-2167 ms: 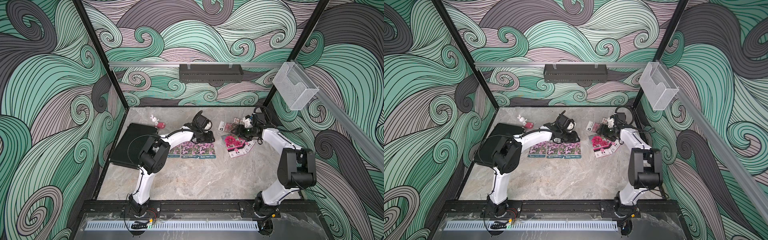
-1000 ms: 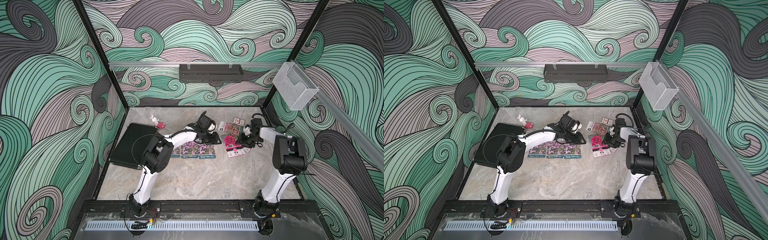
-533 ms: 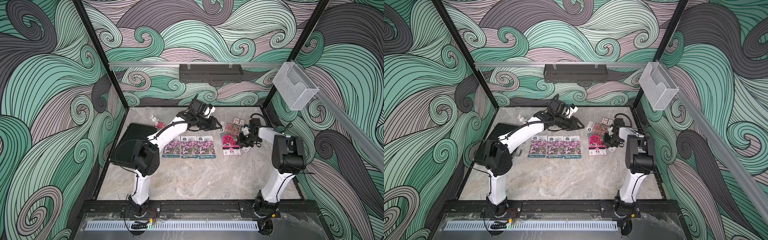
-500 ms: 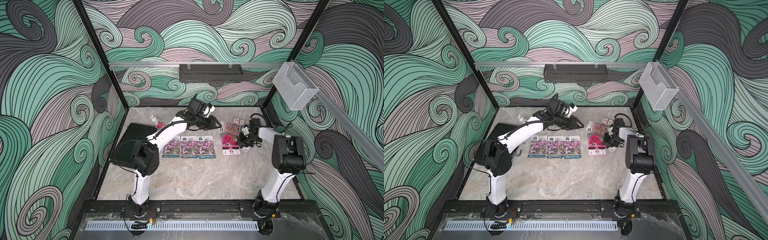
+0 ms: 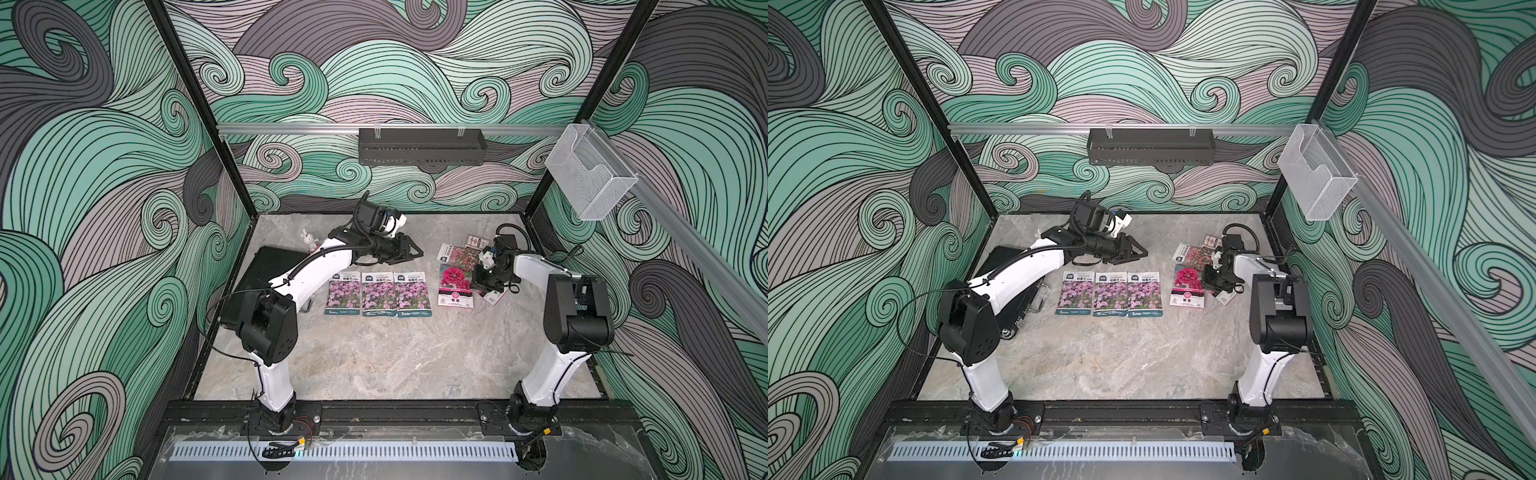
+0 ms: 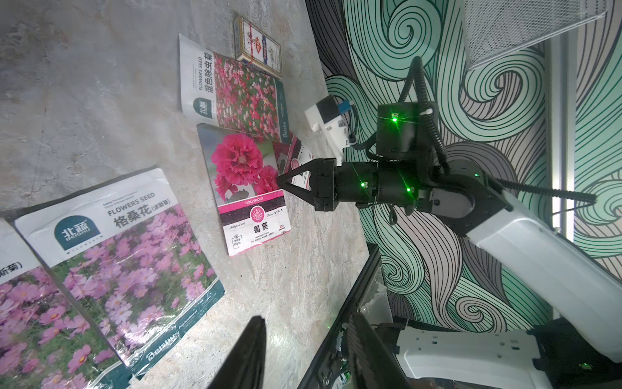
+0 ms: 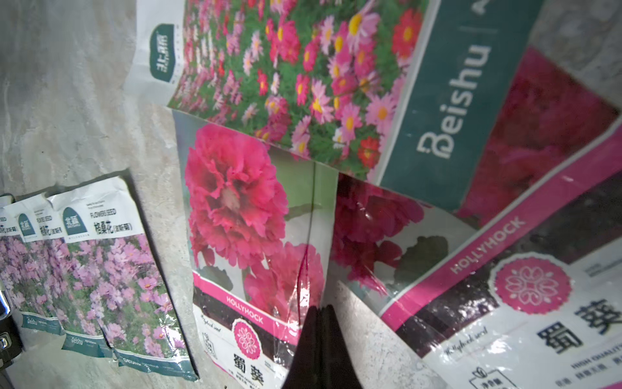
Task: Arrange the seed packets in a row
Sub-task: Adjust the seed packet at the center of the board.
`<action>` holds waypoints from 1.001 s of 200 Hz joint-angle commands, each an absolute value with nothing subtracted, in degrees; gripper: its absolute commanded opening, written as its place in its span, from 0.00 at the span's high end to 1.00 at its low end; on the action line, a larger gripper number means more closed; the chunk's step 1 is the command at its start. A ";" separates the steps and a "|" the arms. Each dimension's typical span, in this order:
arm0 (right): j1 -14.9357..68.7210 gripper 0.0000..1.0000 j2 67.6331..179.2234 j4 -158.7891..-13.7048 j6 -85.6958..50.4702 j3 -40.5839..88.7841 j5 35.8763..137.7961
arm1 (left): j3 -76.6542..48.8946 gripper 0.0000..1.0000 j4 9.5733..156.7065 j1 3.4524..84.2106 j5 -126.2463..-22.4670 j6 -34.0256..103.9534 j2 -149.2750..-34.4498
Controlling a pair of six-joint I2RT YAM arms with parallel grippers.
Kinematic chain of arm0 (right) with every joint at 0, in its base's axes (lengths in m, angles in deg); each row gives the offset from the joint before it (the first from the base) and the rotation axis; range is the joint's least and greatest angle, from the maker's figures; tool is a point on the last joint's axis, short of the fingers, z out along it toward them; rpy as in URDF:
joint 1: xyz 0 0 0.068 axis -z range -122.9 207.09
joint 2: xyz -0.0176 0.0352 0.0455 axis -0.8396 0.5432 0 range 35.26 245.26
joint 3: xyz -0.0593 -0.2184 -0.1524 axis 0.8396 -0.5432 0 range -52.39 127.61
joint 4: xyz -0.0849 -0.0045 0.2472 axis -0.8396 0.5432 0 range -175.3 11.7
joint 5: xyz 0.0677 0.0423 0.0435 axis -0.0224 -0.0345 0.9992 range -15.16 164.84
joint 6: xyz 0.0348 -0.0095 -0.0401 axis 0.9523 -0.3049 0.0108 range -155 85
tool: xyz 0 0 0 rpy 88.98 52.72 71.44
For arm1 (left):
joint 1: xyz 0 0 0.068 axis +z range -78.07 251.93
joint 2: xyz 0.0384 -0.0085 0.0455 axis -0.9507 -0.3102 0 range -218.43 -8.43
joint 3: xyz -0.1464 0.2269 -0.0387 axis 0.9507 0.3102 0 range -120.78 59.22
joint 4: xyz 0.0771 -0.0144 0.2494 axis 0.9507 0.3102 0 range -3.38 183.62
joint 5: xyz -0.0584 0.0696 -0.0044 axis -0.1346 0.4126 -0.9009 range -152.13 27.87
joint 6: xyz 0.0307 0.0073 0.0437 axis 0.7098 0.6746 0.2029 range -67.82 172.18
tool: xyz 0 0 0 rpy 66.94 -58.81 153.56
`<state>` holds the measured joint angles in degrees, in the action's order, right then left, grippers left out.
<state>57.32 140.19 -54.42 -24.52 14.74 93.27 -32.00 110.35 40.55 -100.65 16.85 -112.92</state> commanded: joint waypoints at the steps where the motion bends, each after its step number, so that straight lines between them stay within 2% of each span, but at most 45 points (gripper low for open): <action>1: 56.28 1.00 137.80 -52.35 -25.80 14.85 91.40 | -30.95 0.58 108.99 40.99 -100.50 16.24 -111.44; 47: 54.46 1.00 136.78 -49.44 -28.12 15.76 88.79 | -30.07 0.59 108.57 41.08 -100.36 16.15 -111.81; 200: 50.26 1.00 143.43 -46.91 -29.46 20.62 86.01 | -27.85 0.58 106.46 41.08 -100.34 14.92 -113.11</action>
